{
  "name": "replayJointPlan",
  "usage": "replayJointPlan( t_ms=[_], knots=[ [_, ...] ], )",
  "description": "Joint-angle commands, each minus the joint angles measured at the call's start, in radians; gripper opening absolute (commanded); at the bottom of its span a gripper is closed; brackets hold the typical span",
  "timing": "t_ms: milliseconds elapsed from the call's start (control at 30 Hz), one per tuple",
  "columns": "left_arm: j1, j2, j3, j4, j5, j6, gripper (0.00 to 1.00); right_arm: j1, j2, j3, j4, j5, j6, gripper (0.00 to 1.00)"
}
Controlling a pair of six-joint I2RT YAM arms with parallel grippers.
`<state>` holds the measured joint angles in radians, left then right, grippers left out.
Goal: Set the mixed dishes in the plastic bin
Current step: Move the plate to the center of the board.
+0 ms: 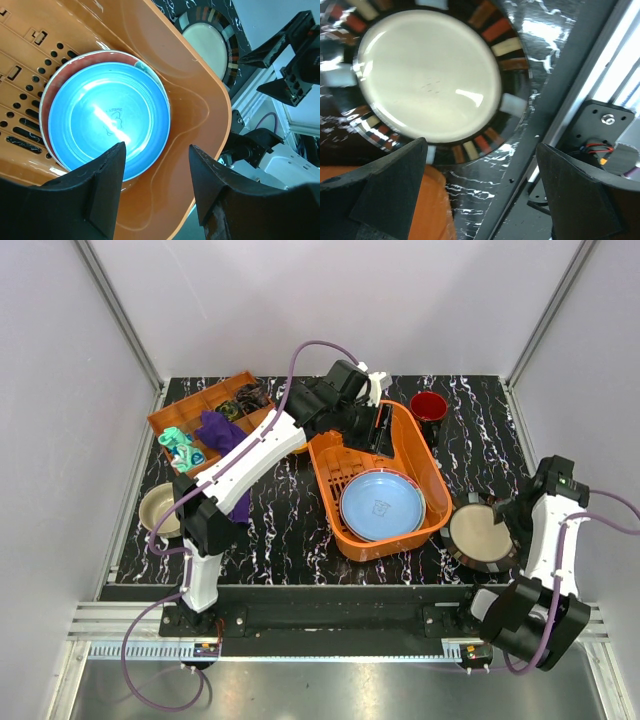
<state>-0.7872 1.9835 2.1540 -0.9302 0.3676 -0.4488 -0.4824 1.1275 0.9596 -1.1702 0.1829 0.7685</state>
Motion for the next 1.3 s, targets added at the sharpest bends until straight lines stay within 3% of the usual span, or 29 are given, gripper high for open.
replayJointPlan(
  t_ms=[0, 300, 733, 1267],
  knots=[
    [0.0, -0.028, 0.014, 0.011, 0.047, -0.013, 0.57, -0.022, -0.008, -0.013, 0.032, 0.062, -0.012, 1.0],
    [-0.001, -0.04, -0.005, 0.011, 0.042, -0.019, 0.56, -0.048, 0.126, -0.039, 0.089, 0.069, 0.008, 1.0],
    [0.0, -0.048, -0.022, 0.007, 0.027, -0.021, 0.56, -0.055, 0.273, -0.045, 0.168, 0.199, 0.023, 1.0],
    [0.005, -0.063, -0.048, -0.001, 0.013, -0.014, 0.56, -0.059, 0.313, -0.13, 0.287, 0.188, 0.049, 1.0]
  ],
)
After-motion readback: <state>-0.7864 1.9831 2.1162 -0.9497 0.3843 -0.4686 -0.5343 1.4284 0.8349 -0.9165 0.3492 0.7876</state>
